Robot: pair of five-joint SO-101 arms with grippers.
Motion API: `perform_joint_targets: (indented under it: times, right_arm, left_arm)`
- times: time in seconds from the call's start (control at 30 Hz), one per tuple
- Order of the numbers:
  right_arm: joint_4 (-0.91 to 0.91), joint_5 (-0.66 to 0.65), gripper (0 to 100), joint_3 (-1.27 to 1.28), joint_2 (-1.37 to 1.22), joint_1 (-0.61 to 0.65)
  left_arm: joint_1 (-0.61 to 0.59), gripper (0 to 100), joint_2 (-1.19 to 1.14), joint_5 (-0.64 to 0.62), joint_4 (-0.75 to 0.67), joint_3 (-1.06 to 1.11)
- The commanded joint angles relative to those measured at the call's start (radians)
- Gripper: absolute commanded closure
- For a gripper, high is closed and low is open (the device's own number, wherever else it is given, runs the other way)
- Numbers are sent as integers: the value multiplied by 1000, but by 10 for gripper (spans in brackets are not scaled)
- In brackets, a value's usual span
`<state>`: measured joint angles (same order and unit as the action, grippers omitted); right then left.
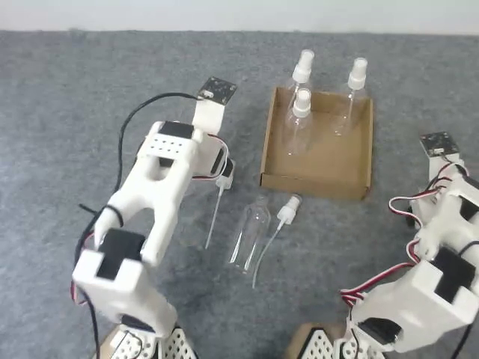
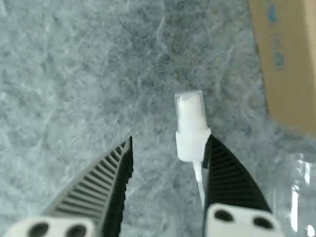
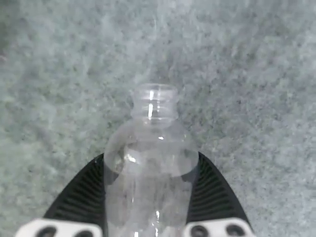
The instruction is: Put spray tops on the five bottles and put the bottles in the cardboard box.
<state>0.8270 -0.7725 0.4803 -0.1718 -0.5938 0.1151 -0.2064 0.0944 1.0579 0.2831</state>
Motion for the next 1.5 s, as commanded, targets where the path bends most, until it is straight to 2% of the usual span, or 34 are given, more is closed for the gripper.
perform_joint_targets:
  times: [0.0,0.53,0.77,1.03,1.17,1.27,1.4,1.47]
  right_arm:
    - [-7,-66,988,-38,-2,-13]
    - [-7,-71,988,-15,-2,-28]
    - [-7,-71,988,-15,-4,-30]
    - [-7,-71,988,-15,-4,-33]
    - [-7,-72,988,-15,-4,-58]
    - [-7,-72,988,-15,-4,-74]
    - [-7,-72,988,-15,-4,-88]
    - [-7,-72,988,-14,-4,-88]
  left_arm:
    - [2,785,-72,-9,0,-113]
    - [2,791,-377,-14,31,-404]
    - [-6,991,-377,-12,107,-427]
    - [-8,987,-351,-6,157,-427]
    - [-35,909,-250,0,206,-433]
    - [-58,853,-98,94,270,-426]
    - [-52,848,78,276,416,-355]
    - [-52,847,132,354,431,-292]
